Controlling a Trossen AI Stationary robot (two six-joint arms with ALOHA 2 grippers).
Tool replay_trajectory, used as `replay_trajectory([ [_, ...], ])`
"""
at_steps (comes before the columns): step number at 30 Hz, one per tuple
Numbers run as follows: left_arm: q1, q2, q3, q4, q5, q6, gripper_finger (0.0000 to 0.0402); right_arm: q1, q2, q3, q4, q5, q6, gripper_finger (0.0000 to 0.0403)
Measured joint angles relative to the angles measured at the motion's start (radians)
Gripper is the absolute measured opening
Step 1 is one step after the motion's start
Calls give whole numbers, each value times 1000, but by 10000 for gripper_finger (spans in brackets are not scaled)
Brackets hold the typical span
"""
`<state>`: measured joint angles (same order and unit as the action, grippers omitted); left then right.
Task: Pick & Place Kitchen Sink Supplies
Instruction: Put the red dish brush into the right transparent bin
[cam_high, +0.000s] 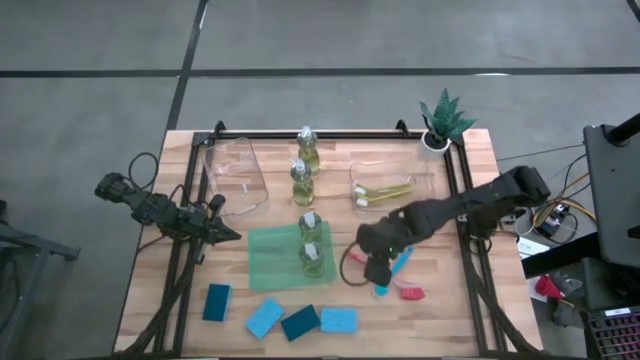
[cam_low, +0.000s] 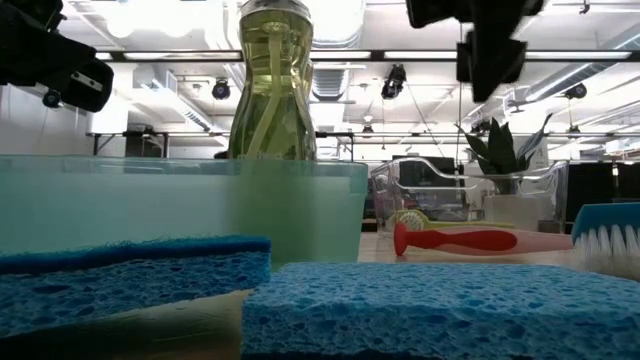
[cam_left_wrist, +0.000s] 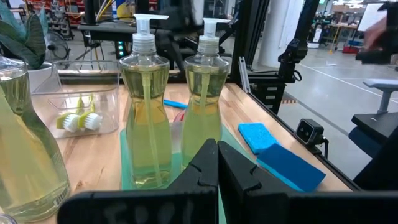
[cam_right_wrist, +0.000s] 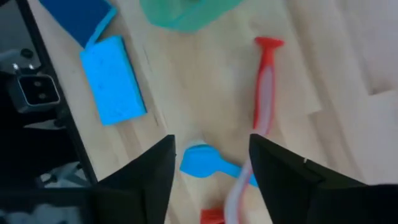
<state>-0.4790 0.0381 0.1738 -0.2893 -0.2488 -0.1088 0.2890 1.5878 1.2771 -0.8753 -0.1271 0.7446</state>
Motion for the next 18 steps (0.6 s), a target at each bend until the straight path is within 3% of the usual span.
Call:
replay_trajectory([
  [7, 0, 0, 0, 0, 0, 0, 0, 34, 13, -133, 86, 125, 84, 220],
  [18, 0, 0, 0, 0, 0, 0, 0, 41, 16, -314, 274, 128, 128, 215],
])
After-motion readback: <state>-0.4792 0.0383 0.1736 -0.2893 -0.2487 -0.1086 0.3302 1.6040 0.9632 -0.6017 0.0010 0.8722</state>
